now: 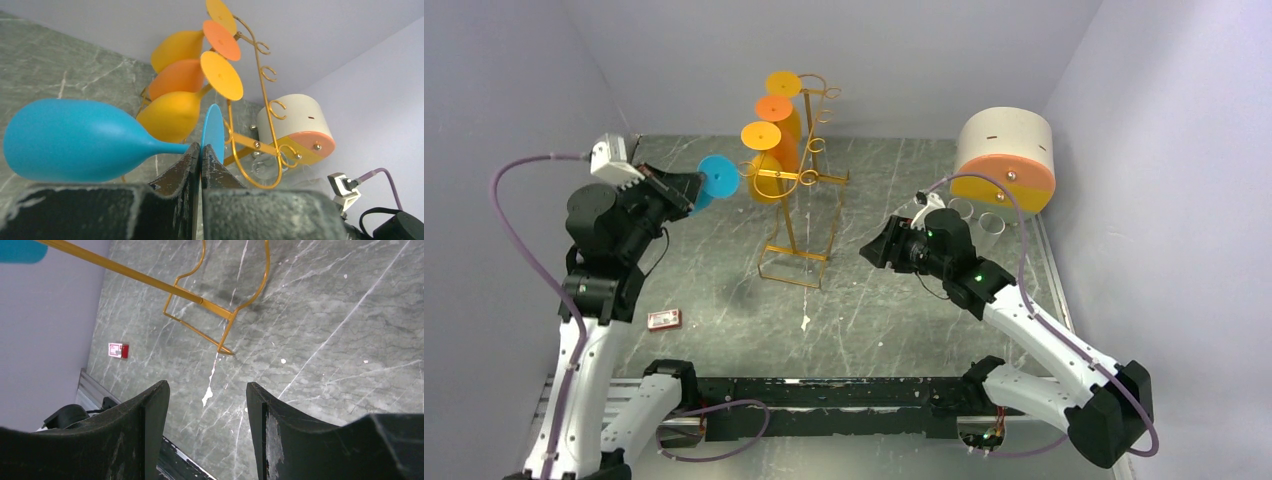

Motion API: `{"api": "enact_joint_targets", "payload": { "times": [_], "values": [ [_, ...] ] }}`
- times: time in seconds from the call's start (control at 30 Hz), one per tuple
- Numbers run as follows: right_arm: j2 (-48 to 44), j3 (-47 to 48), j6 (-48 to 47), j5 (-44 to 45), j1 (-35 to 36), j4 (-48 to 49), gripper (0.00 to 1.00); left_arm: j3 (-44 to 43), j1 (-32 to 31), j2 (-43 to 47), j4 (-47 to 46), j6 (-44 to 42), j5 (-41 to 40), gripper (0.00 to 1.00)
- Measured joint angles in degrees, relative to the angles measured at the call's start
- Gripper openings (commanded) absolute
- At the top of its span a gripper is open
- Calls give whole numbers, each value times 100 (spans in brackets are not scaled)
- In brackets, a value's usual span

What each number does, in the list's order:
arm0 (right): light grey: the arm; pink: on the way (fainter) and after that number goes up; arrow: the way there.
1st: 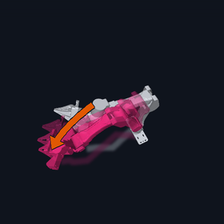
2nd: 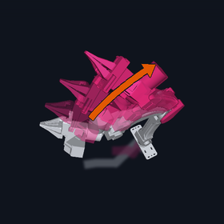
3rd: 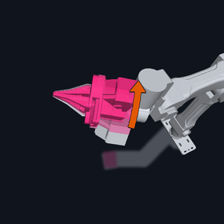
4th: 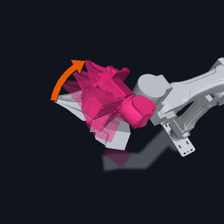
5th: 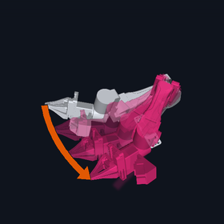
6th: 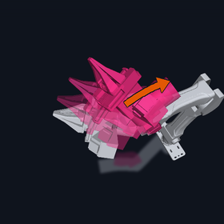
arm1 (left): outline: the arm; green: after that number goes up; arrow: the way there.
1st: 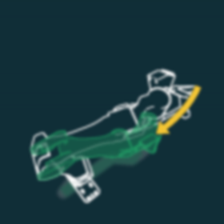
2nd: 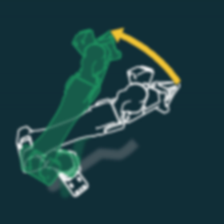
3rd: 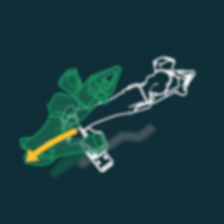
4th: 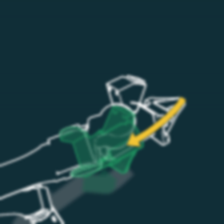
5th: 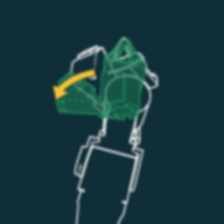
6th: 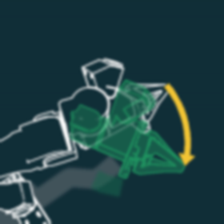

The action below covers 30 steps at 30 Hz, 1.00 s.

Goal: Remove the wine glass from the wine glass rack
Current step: Place the wine glass at the center of the board.

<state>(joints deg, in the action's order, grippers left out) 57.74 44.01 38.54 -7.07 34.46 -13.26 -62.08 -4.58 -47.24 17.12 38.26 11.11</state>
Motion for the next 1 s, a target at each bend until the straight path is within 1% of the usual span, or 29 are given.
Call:
{"api": "enact_joint_targets", "payload": {
  "times": [0.1,0.27,0.43,0.53,0.67,0.8,1.0],
  "values": [
    [-55,0,-22,-4,0,2,62,415,0,507,50,15,-254,7],
    [-162,-11,-83,-107,0,70,63,1530,0,1596,94,221,-503,7],
    [-404,-293,-83,-452,0,573,63,2109,0,2076,372,306,-498,7],
    [-501,-595,-57,-822,0,1025,64,2409,0,2365,498,334,-380,7],
    [-356,-811,101,-1475,0,1716,64,2942,0,2824,503,466,66,7],
    [-20,-813,374,-2168,28,2439,64,3469,0,2931,400,730,848,7],
    [284,-811,479,-2538,323,2669,63,3945,0,2719,-168,1016,2135,7]
  ]
}}
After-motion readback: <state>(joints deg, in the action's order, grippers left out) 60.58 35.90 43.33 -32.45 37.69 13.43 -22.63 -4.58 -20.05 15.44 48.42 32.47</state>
